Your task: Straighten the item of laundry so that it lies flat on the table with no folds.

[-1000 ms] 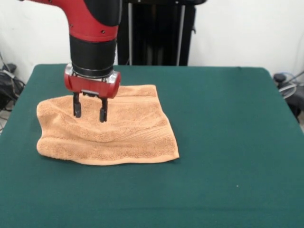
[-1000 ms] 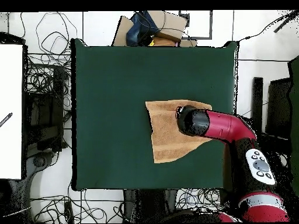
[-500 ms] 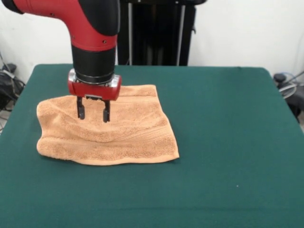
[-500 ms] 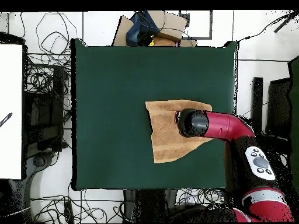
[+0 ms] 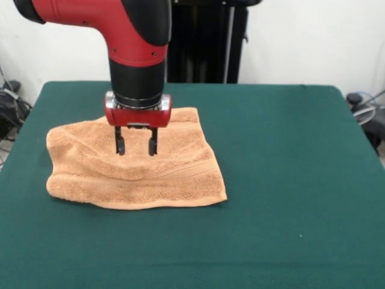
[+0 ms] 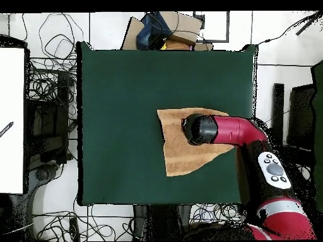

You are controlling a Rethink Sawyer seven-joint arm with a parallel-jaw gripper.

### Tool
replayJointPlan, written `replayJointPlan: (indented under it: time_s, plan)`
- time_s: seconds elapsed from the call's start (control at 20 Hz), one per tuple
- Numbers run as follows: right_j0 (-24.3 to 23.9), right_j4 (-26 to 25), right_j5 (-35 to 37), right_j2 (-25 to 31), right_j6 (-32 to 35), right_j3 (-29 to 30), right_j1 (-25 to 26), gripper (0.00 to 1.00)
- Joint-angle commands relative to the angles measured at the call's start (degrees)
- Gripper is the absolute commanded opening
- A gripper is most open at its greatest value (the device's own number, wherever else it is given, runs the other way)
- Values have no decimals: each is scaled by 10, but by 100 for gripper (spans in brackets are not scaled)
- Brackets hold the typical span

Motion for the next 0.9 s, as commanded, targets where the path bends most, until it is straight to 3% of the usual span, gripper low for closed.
replayJointPlan:
  time_s: [0.05,0.45,0.9]
  plan:
    - [-11,-44,52,79,-151,0,-25,100]
    - [-43,-54,48,108,-187,11,-25,100]
    - [-79,-81,56,119,-236,-17,14,100]
